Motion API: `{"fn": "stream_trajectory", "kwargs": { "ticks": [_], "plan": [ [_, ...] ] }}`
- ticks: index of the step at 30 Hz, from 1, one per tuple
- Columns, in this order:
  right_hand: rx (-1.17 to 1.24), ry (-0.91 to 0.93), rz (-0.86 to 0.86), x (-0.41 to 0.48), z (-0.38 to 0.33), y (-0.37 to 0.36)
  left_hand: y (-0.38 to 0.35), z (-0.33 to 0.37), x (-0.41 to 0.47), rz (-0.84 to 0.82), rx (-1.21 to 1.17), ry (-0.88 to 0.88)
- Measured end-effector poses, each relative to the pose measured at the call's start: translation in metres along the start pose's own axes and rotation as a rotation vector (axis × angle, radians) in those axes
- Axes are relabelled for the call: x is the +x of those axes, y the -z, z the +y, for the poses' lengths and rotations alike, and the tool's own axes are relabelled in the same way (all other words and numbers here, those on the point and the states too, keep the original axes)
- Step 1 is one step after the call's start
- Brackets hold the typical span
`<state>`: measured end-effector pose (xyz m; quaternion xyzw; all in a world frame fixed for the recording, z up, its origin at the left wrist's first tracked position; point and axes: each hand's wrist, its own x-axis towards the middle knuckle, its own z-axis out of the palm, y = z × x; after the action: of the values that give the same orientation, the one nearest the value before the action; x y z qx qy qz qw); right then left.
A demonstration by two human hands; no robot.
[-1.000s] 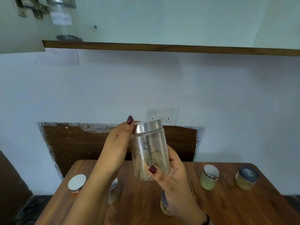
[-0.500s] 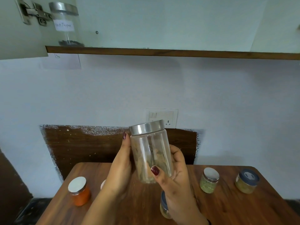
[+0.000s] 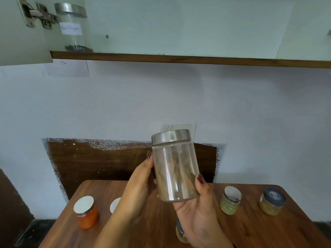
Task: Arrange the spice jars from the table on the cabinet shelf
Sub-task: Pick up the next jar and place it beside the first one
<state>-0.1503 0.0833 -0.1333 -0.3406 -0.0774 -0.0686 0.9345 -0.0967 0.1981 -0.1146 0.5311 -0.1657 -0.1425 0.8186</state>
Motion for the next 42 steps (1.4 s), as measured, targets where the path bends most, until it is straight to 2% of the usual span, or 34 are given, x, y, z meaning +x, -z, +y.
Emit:
{"fn": "stream_trajectory", "kwargs": {
  "ticks": [4, 7, 11, 15, 17, 20, 25, 35, 39, 42],
  "plan": [
    [0.116, -0.086, -0.122, -0.002, -0.003, 0.002, -0.001, -0.008, -0.001, -0.138, -0.129, 0.010],
    [0.095, -0.085, -0.120, -0.001, -0.003, 0.004, -0.002, -0.011, -0.001, -0.164, -0.175, 0.028],
    [0.110, -0.046, -0.033, -0.001, 0.002, 0.009, 0.000, -0.014, 0.002, -0.111, -0.107, 0.017],
    [0.104, 0.045, 0.045, 0.001, 0.001, 0.008, 0.001, -0.013, 0.008, 0.023, 0.001, -0.074],
    [0.046, 0.059, 0.101, 0.001, -0.001, 0.007, 0.000, -0.013, 0.005, 0.053, 0.064, -0.120],
    [-0.172, 0.081, 0.181, 0.001, -0.001, 0.005, -0.004, -0.011, 0.000, 0.156, 0.126, -0.224],
    [-0.409, 0.180, 0.145, -0.003, -0.004, 0.000, -0.010, -0.006, -0.005, 0.204, 0.234, -0.353],
    [-0.513, 0.236, 0.063, -0.005, -0.003, 0.003, -0.006, -0.006, -0.006, 0.118, 0.192, -0.291],
    [-0.403, 0.124, 0.132, 0.000, 0.000, 0.006, -0.001, -0.009, -0.003, 0.069, 0.126, -0.223],
    [-0.134, 0.052, 0.130, 0.003, 0.002, 0.008, 0.003, -0.012, -0.002, 0.022, 0.134, -0.189]
  ]
}}
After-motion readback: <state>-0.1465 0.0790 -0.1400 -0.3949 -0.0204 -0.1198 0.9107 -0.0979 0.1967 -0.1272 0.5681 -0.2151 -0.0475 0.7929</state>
